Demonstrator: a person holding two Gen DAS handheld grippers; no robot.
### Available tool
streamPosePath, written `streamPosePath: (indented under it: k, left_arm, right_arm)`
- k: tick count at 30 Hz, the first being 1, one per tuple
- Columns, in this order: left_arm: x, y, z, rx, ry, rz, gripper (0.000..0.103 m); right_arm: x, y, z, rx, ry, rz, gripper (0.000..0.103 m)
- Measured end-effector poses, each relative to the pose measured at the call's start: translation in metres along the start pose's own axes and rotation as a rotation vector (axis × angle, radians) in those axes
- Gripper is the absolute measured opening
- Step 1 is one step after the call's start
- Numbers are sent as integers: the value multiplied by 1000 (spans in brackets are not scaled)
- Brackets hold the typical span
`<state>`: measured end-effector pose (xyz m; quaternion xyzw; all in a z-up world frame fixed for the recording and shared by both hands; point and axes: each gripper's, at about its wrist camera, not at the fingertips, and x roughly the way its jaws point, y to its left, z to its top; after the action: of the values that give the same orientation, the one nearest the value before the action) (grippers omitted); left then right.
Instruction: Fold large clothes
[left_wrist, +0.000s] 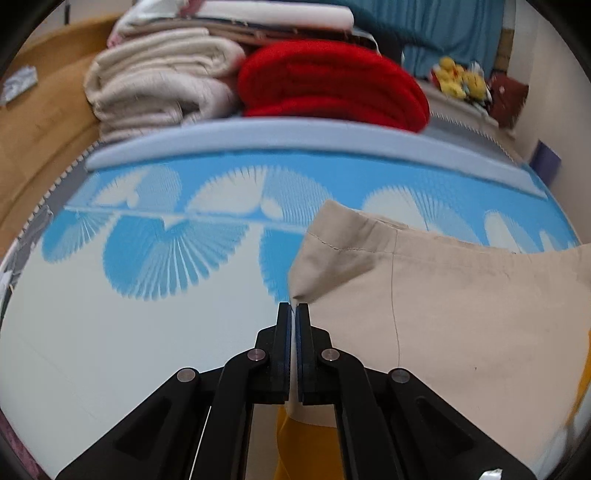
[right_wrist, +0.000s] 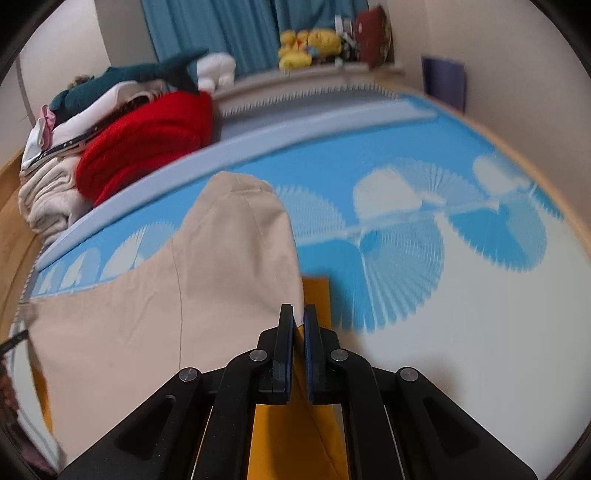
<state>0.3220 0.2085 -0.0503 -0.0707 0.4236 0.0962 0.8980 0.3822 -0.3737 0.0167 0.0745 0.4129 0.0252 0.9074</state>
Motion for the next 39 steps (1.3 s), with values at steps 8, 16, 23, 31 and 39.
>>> streamPosePath:
  k: [8,16,23,31,39]
  left_arm:
    - [66,-11,3,36,104,95,1]
    - [104,-17,-9,60,163,135,0]
    - [86,-12,-1,66,143,91,18]
    - [27,-28,-32,234,239,-386,25]
    - [43,-22,-121,459,486,-293,28]
  right_arm:
    - [55,5,10,2,77,-109,5]
    - [110,1,-13,-48,224,-208,5]
    - [97,5,-3,-62,198,-188,14]
    - [23,19,-21,-282,171,58,16]
    - [37,8,-136,-597,529,31,15]
